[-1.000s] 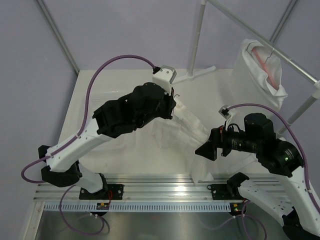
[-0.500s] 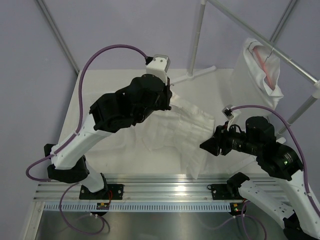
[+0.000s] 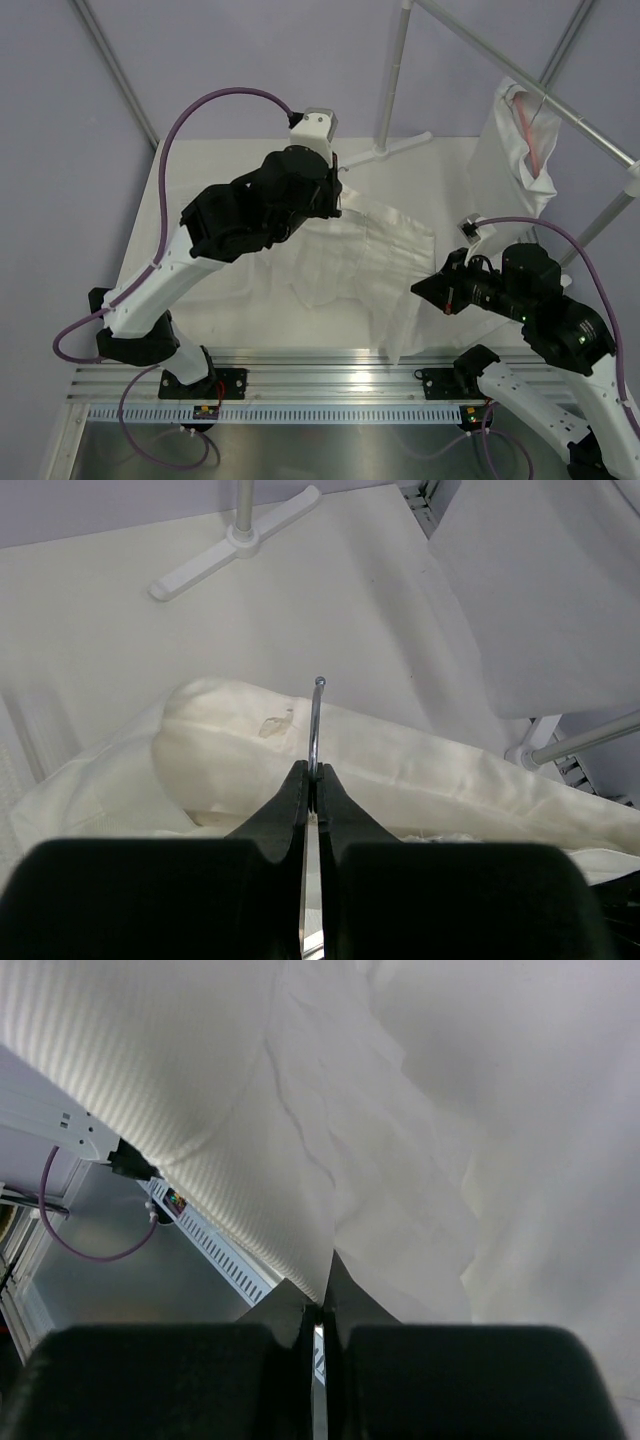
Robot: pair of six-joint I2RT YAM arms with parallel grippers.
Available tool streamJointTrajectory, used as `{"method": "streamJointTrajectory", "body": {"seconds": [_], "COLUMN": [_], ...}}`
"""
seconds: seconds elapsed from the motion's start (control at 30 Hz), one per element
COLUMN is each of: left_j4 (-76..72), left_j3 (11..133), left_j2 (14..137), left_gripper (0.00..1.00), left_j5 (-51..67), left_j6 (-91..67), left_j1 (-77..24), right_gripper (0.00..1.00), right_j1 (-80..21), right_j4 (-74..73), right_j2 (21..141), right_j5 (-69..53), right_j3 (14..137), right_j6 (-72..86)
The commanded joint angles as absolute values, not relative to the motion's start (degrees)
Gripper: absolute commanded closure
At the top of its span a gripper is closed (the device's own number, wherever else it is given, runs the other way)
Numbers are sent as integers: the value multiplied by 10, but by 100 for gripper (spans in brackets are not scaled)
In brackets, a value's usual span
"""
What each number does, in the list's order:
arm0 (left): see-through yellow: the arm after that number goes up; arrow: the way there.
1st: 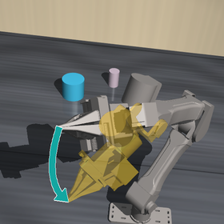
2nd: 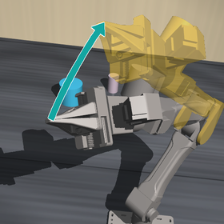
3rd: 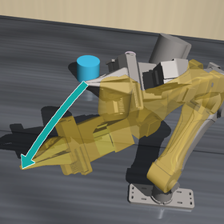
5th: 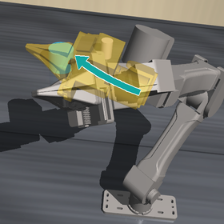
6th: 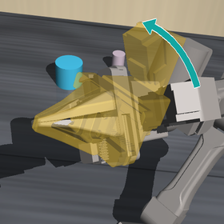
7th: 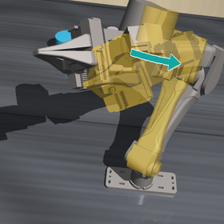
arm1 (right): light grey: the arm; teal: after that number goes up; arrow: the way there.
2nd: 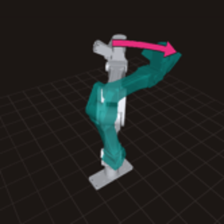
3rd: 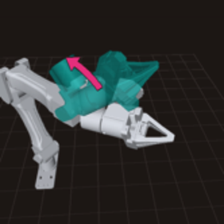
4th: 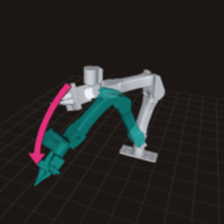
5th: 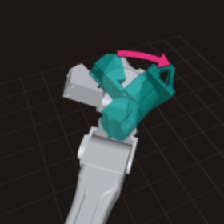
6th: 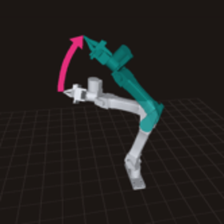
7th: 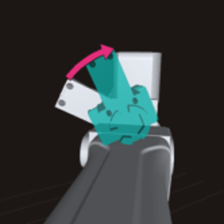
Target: Remove the skirt from the hanger
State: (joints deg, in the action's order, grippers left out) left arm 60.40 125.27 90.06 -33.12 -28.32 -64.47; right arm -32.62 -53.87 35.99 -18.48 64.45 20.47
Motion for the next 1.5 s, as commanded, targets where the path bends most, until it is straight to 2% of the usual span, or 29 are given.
{"method": "streamJointTrajectory", "body": {"seconds": [0.0, 0.3, 0.43, 0.63, 0.8, 1.03, 1.17, 1.47], "left_j4": [578, 563, 546, 504, 442, 365, 346, 397], "left_j3": [1252, 1210, 1186, 1155, 1096, 1012, 989, 1040], "left_j2": [862, 806, 786, 783, 762, 693, 633, 595], "left_gripper": [100, 100, 100, 100, 100, 100, 100, 100], "left_j5": [-359, -344, -309, -214, -133, 21, 28, -24], "left_j6": [-283, -307, -313, -324, -314, -309, -316, -299], "left_j1": [-621, -556, -543, -543, -543, -543, -543, -543], "right_gripper": [100, 100, 100, 100, 100, 100, 100, 100], "right_j1": [-330, -330, -330, -330, -330, -330, -330, -344], "right_j4": [-574, -642, -650, -567, -528, -489, -477, -446], "right_j2": [326, 231, 228, 327, 421, 473, 503, 541], "right_j5": [-130, -41, -53, -141, -142, -119, -105, -112], "right_j3": [655, 663, 657, 648, 671, 678, 661, 657], "right_j6": [228, 294, 294, 271, 275, 284, 288, 301]}}
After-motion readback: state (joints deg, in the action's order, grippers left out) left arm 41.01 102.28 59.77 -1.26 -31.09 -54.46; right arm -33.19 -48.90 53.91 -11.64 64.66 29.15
